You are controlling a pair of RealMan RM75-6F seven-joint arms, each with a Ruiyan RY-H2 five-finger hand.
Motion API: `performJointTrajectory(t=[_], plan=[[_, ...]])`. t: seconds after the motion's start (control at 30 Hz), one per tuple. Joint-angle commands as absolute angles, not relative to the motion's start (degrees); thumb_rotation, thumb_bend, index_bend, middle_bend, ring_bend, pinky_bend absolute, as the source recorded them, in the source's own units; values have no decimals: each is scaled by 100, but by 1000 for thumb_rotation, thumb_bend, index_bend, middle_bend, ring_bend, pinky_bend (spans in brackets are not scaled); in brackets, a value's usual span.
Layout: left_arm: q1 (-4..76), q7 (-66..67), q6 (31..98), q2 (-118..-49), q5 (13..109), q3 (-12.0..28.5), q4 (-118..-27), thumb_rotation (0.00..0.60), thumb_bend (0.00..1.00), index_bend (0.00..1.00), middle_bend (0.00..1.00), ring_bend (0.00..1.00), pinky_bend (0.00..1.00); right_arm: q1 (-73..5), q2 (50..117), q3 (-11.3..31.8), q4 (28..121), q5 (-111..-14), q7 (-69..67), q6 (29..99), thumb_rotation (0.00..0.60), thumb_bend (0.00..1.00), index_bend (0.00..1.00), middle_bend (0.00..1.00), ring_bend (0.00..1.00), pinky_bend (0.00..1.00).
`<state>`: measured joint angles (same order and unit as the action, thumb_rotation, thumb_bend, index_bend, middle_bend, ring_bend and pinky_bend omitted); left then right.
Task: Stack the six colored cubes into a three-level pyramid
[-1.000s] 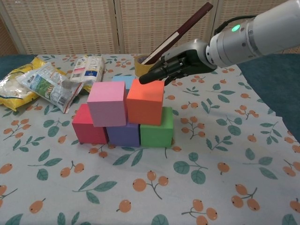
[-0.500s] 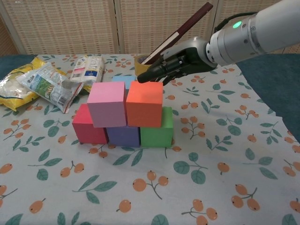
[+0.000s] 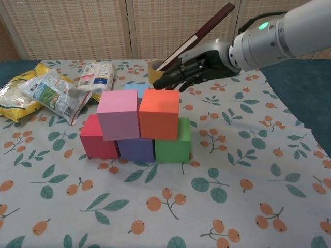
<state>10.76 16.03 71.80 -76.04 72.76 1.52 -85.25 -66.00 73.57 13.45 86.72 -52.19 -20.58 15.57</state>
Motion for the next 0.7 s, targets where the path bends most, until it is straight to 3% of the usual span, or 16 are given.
performJointTrajectory(t=[0.03,0.27,0.7], plan=[[1080,1605,7168,-7608,7274,148,-8522,600,318,0,50,0,59,-6530,7300,1361,8730,-5277,-2034,1654,310,55,244,311,0,0],[1060,1609,7222,-7600,7290,149,-8542,600,318,0,50,0,58,-6143,6976,1468,9061,-5719,-2023,1916,313,55,223,312,0,0],[1086,1627,7157,-7619,7284,136,-8528,600,319,0,50,0,59,-5214,6001,1226,9909,-6823,-2112,2300,314,55,180,311,0,0]])
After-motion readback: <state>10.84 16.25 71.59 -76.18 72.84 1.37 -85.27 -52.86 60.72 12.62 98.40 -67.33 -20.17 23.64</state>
